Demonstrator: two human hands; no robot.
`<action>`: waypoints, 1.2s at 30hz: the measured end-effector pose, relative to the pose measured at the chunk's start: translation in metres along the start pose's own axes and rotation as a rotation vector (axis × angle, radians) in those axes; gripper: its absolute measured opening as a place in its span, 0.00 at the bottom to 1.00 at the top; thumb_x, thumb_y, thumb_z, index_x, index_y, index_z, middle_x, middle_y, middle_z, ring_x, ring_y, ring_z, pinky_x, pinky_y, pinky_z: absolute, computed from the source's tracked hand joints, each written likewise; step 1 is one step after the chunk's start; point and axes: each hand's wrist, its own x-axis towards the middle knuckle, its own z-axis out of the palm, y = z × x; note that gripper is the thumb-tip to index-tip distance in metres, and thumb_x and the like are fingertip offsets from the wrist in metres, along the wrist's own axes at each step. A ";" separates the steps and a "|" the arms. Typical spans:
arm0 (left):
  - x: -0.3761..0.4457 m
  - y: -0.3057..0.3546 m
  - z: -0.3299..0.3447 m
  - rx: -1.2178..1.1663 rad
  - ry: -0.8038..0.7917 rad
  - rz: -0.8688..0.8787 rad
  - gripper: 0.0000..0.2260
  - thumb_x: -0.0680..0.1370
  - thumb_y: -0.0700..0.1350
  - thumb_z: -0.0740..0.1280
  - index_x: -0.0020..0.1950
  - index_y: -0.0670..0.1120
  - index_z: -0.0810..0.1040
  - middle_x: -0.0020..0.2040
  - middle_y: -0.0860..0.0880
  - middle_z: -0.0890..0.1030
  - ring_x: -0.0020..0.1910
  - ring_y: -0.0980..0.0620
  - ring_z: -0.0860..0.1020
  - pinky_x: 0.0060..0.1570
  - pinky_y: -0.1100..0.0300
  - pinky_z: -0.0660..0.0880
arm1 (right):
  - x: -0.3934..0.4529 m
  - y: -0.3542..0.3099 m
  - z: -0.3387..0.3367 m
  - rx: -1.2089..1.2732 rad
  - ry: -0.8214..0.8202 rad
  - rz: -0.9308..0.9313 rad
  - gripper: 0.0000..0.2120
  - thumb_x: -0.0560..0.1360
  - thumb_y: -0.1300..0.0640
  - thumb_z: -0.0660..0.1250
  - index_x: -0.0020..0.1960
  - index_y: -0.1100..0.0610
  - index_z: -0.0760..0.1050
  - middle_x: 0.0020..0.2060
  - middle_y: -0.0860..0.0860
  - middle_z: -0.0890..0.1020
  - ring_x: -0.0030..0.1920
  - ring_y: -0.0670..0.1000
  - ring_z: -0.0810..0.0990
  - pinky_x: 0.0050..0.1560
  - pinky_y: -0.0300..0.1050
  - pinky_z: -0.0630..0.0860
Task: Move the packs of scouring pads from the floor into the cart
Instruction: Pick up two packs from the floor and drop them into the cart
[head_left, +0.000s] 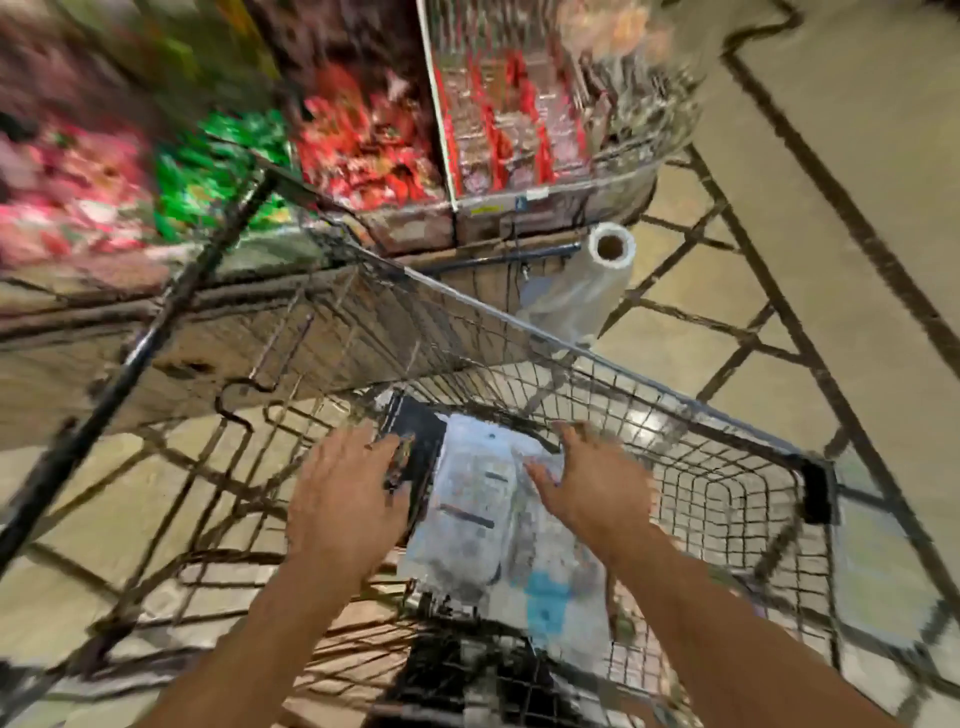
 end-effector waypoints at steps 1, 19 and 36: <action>-0.011 -0.009 -0.021 0.040 0.043 -0.004 0.23 0.74 0.53 0.72 0.68 0.50 0.79 0.69 0.43 0.78 0.70 0.40 0.74 0.70 0.43 0.69 | -0.001 -0.016 -0.018 -0.067 0.005 -0.102 0.29 0.82 0.36 0.56 0.77 0.50 0.62 0.72 0.52 0.72 0.71 0.58 0.70 0.65 0.53 0.72; -0.267 -0.315 -0.237 0.072 0.411 -0.795 0.27 0.75 0.62 0.63 0.72 0.55 0.74 0.67 0.50 0.79 0.68 0.47 0.74 0.68 0.48 0.71 | -0.137 -0.483 -0.163 -0.328 0.260 -1.119 0.29 0.81 0.39 0.60 0.79 0.48 0.63 0.70 0.55 0.74 0.69 0.61 0.74 0.63 0.57 0.76; -0.504 -0.535 -0.293 0.047 0.495 -1.143 0.25 0.78 0.60 0.65 0.75 0.55 0.71 0.68 0.51 0.77 0.68 0.49 0.73 0.67 0.50 0.71 | -0.349 -0.787 -0.113 -0.364 0.379 -1.446 0.28 0.81 0.37 0.59 0.76 0.50 0.65 0.70 0.54 0.74 0.67 0.58 0.75 0.59 0.55 0.78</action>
